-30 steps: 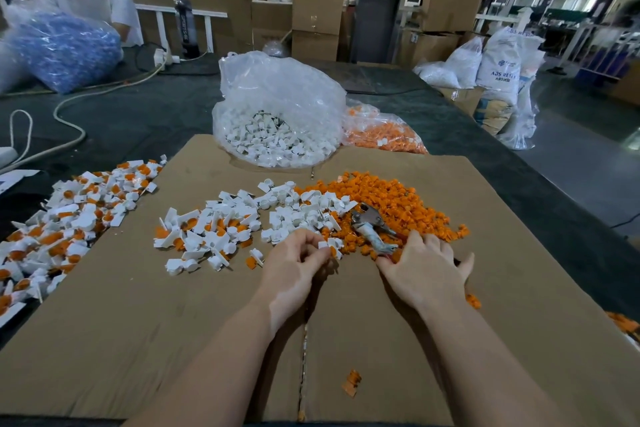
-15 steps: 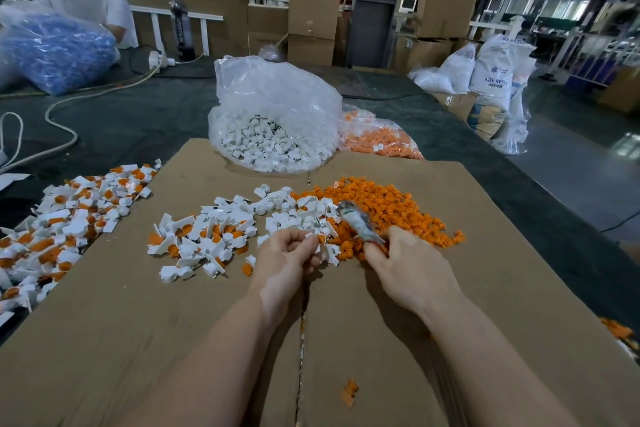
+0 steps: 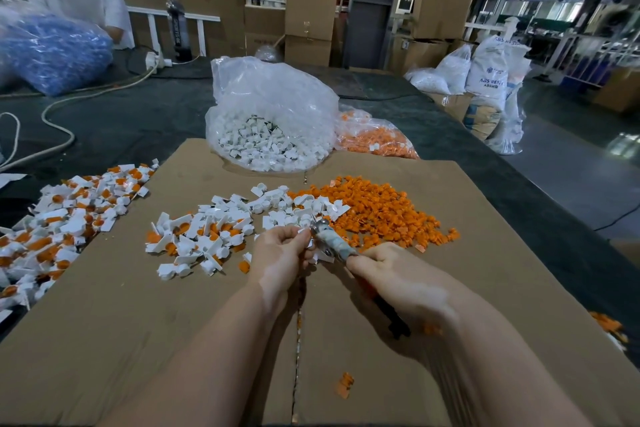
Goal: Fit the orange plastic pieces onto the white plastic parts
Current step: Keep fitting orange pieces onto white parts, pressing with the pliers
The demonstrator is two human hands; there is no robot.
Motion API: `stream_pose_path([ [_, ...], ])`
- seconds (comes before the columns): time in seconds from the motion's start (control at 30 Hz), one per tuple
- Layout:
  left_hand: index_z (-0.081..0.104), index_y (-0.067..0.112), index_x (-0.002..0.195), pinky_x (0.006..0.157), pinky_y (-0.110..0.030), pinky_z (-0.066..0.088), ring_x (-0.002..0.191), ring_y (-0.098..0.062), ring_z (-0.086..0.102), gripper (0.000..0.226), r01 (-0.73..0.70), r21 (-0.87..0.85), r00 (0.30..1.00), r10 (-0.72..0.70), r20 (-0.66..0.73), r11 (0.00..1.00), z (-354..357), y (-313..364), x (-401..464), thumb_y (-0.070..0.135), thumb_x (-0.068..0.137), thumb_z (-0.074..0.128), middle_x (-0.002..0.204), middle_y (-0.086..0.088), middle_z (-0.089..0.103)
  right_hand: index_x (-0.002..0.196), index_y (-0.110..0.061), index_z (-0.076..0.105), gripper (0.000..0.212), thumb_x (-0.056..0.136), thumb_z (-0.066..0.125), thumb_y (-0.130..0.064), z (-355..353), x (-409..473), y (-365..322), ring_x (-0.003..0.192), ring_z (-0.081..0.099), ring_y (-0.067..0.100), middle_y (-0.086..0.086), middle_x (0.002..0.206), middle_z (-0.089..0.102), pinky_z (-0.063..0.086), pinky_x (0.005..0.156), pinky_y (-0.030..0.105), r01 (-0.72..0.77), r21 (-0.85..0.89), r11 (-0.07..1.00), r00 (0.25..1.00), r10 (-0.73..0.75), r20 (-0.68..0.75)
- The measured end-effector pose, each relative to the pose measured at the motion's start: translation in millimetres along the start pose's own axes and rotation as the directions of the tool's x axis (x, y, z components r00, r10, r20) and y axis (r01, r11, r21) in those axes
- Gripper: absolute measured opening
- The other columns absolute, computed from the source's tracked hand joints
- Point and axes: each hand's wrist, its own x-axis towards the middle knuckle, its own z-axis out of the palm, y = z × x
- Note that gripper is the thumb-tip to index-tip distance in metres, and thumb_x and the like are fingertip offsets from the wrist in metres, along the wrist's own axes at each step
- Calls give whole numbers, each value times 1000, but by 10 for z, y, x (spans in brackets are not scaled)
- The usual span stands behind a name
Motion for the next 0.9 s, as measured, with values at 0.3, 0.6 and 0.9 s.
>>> stream_pose_path([
  [0.3,59,6,74,45,-20,41,43,-9,46,21,2,15,1000,-1,-20,1000,14,6,0,10,93,53,49,-1,53,70,-20,40,36,95,39,-46,119,45,39,59,38,13,-2,71,41,26,51,26,7,-108,994,997,-16,-81],
  [0.6,58,5,76,46,-23,40,42,-9,45,20,-19,13,999,19,-28,1000,2,-7,-3,9,94,51,46,0,53,87,-19,49,33,93,43,-51,258,99,75,63,44,11,-3,75,48,32,53,26,5,-114,993,985,-25,-169],
  [0.9,57,-2,92,52,-24,42,47,-9,47,11,-116,116,991,123,-59,986,2,-69,-24,8,93,53,60,-6,54,95,-20,51,37,85,52,-55,238,187,290,83,46,14,-8,87,48,36,65,30,-61,-73,995,863,16,-505],
])
